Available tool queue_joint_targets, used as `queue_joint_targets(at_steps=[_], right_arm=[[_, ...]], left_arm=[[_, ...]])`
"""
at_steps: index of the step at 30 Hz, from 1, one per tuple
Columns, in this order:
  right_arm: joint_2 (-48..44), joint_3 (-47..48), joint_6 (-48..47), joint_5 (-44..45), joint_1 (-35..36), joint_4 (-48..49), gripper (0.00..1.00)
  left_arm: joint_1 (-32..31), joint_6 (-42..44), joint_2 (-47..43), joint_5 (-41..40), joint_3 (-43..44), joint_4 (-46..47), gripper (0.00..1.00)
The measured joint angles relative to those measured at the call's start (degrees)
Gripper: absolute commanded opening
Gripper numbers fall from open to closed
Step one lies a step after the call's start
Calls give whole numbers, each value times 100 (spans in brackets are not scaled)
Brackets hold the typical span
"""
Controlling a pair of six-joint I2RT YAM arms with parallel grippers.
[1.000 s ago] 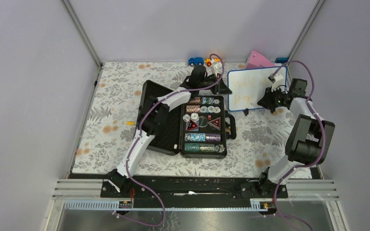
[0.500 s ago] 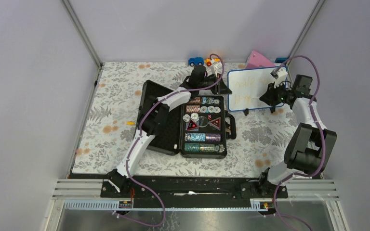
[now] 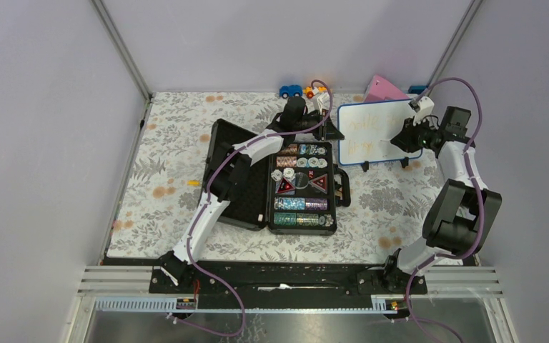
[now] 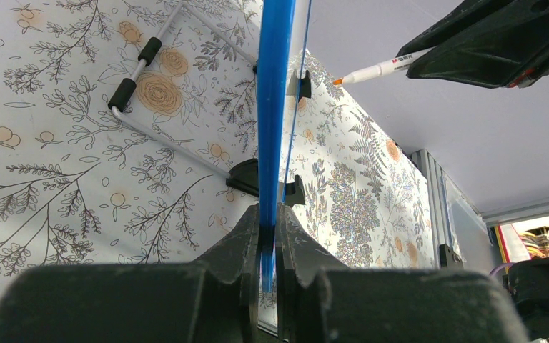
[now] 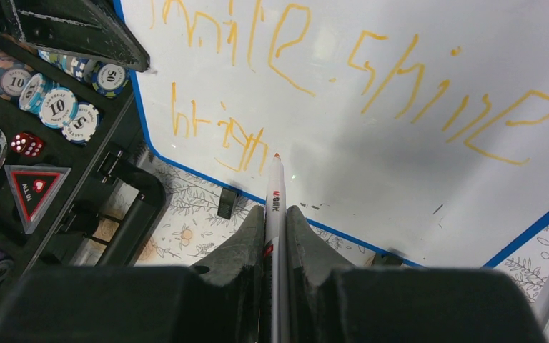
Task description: Write a sentence on the whiteboard
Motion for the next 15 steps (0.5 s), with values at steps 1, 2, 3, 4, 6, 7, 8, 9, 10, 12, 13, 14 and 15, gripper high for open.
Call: queue_joint_targets(at_steps=[1,2,3,4,6,7,8,9,10,12,13,14,15], right_arm=[[2,0,2,-2,-13,2,0],[2,0,15,-2,-28,7,0],[2,0,22,-9,-44,9,0],[7,0,26,-20,-52,9,0],[37,4,42,-55,-61,11,0],[55,7,44,-61,-66,13,0],[76,7,46,-83,-66,13,0],[98,7,50,-98,-66,11,0],[116,7,55,-114,-66,11,0],[133,7,57,-155,-66,13,0],[142,7,59,-168,-66,13,0],[153,7,59,-181,-66,13,0],[164,7,59,-186,-63,13,0]], left_arm=[[0,0,0,0,0,0,0],[0,0,0,0,0,0,0],[0,0,0,2,0,0,0],[0,0,0,2,0,0,0],[0,0,0,2,0,0,0],[0,0,0,2,0,0,0],[0,-2,2,2,0,0,0],[0,0,0,2,0,0,0],[0,0,0,2,0,0,0],[0,0,0,2,0,0,0],[0,0,0,2,0,0,0],[0,0,0,2,0,0,0],[0,0,0,2,0,0,0]])
